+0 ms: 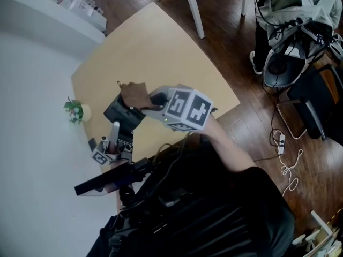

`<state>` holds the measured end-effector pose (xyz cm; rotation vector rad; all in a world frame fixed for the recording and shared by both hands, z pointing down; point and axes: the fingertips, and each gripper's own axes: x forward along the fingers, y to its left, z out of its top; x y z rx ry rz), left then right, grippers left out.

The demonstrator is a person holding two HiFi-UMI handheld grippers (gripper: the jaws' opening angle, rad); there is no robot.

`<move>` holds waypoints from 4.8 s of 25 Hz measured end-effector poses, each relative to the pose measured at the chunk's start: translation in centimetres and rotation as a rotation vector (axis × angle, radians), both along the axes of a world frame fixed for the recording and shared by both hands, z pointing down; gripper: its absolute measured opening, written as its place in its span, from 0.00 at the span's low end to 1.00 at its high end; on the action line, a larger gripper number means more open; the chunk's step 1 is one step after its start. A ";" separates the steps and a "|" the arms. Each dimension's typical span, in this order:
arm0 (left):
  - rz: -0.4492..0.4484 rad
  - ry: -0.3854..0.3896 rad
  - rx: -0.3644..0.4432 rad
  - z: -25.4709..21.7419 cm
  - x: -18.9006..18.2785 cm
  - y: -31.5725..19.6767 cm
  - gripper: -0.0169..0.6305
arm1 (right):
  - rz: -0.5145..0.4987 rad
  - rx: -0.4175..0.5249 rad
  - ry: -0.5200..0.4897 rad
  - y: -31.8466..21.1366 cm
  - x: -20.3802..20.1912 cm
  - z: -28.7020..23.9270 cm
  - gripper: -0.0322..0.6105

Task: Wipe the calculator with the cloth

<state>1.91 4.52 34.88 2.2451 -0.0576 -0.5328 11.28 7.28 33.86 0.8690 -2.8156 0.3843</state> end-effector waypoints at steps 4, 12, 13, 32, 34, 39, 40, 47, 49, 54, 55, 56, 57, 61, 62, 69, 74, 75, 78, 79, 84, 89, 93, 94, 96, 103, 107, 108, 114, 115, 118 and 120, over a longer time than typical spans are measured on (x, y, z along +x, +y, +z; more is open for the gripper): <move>0.018 -0.020 0.028 -0.2 0.8 0.8 0.13 | -0.057 -0.017 0.129 0.3 -3.6 1.9 0.13; 0.005 0.010 0.014 0.2 -0.1 1.6 0.14 | 0.100 -0.167 0.104 -2.9 2.5 7.5 0.13; -0.001 0.029 0.002 0.2 -0.2 1.6 0.12 | 0.132 -0.183 0.114 -3.1 3.8 8.4 0.13; -0.056 0.106 -0.039 -0.7 0.1 -0.2 0.13 | 0.071 -0.129 0.050 -0.7 0.3 5.5 0.13; -0.059 0.124 -0.053 -0.6 -0.1 -0.2 0.13 | 0.136 -0.170 0.056 -1.7 2.8 7.4 0.13; -0.073 0.146 -0.074 -0.2 -0.5 -0.3 0.11 | 0.298 -0.236 0.063 -2.3 8.6 10.4 0.13; -0.075 0.130 -0.070 0.0 -0.6 -0.4 0.12 | 0.301 -0.221 0.045 -2.0 8.7 9.4 0.13; -0.060 0.079 -0.034 0.0 1.1 0.0 0.12 | -0.028 -0.017 0.019 1.1 -1.3 0.3 0.13; -0.037 0.067 -0.017 -0.1 1.6 0.6 0.12 | -0.055 -0.023 0.084 0.7 -2.5 1.4 0.13; -0.046 0.051 -0.031 1.0 0.4 0.8 0.13 | 0.110 -0.129 0.129 -3.0 2.7 6.3 0.13; -0.052 0.051 -0.040 1.3 0.1 0.7 0.13 | 0.170 -0.145 0.173 -3.7 4.3 7.5 0.13; -0.058 0.054 -0.048 1.5 -0.3 0.7 0.12 | 0.223 -0.156 0.215 -4.1 5.7 8.5 0.13; -0.063 0.052 -0.053 1.7 -0.7 0.7 0.11 | 0.259 -0.158 0.238 -4.3 6.6 8.8 0.13; -0.071 0.010 -0.055 2.1 -0.9 0.7 0.12 | 0.222 -0.004 0.179 -3.5 4.8 4.2 0.13; -0.069 0.007 -0.053 2.0 -0.6 0.7 0.12 | 0.191 0.072 0.168 -3.4 3.6 2.3 0.13; -0.062 -0.009 -0.013 1.4 1.5 1.0 0.12 | 0.059 0.429 0.357 -4.8 -1.7 -2.7 0.13; -0.098 0.000 -0.017 0.8 0.6 0.3 0.12 | -0.031 0.459 0.465 -2.7 -4.2 -0.4 0.13; -0.108 0.015 -0.025 0.6 0.3 0.1 0.12 | -0.048 0.460 0.485 -2.0 -4.5 0.2 0.13; -0.141 0.041 -0.046 0.4 -0.3 -0.8 0.12 | -0.117 0.455 0.573 0.5 -5.6 3.1 0.13; -0.150 0.039 -0.047 0.5 -0.4 -1.0 0.12 | -0.148 0.442 0.609 1.4 -5.8 4.4 0.13; -0.172 0.005 -0.057 1.4 -0.8 -1.7 0.12 | -0.234 0.277 0.606 3.9 -4.5 8.4 0.13; -0.164 -0.042 -0.047 2.1 -0.6 -1.7 0.12 | 0.048 0.340 0.482 -2.2 -0.5 1.1 0.13; -0.139 -0.073 -0.027 2.2 0.7 -1.3 0.12 | 0.136 0.484 0.497 -5.8 -1.6 -3.3 0.13; -0.138 -0.076 -0.025 2.2 1.0 -1.3 0.12 | 0.112 0.494 0.533 -6.0 -2.4 -2.9 0.13; -0.147 -0.084 -0.026 2.1 1.4 -1.4 0.12 | 0.052 0.504 0.625 -5.6 -3.9 -1.3 0.13; -0.207 -0.018 -0.085 1.8 0.0 -2.8 0.12 | -0.077 0.459 0.779 -0.5 -6.3 5.0 0.13; -0.222 0.004 -0.125 2.6 -0.7 -3.2 0.13 | -0.178 0.284 0.730 2.6 -6.4 9.6 0.13; -0.225 0.013 -0.134 2.8 -0.9 -3.2 0.12 | -0.201 0.239 0.702 3.2 -6.1 10.5 0.13; -0.208 0.003 -0.147 3.3 -0.7 -2.0 0.12 | 0.014 0.165 0.414 -0.1 -0.2 4.9 0.13; -0.196 -0.003 -0.139 3.2 -0.5 -1.7 0.12 | 0.086 0.207 0.407 -1.5 0.8 3.0 0.13; -0.167 -0.015 -0.117 3.2 0.5 -0.7 0.12 | 0.201 0.345 0.480 -4.7 1.5 -0.9 0.13; -0.162 -0.024 -0.103 3.1 1.1 0.0 0.12 | 0.162 0.404 0.556 -5.3 -0.1 -1.1 0.13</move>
